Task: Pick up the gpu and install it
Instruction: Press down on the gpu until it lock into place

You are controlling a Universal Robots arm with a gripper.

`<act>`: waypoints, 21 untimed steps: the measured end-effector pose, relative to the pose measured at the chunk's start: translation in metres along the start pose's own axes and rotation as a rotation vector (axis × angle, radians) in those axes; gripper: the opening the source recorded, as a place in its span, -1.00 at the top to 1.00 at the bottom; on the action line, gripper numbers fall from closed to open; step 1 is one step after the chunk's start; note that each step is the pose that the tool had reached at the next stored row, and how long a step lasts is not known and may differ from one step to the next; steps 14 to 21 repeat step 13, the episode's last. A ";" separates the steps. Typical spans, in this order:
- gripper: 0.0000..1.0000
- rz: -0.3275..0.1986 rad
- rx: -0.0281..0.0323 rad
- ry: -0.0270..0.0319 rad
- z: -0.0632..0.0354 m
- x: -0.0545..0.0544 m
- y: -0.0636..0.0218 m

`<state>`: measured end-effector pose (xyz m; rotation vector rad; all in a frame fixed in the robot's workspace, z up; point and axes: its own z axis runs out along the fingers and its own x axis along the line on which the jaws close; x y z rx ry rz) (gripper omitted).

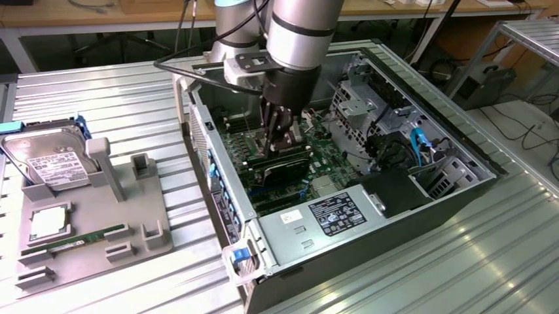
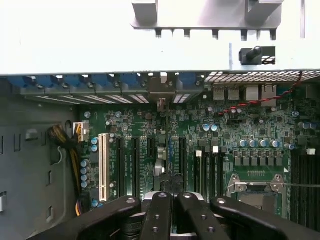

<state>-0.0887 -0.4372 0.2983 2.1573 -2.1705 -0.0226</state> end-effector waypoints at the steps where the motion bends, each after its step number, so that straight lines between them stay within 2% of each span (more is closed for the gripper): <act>1: 0.79 0.000 0.0000 0.0000 0.0000 0.000 0.0000; 21: 0.79 0.000 -0.0001 0.0002 -0.0001 0.000 0.0000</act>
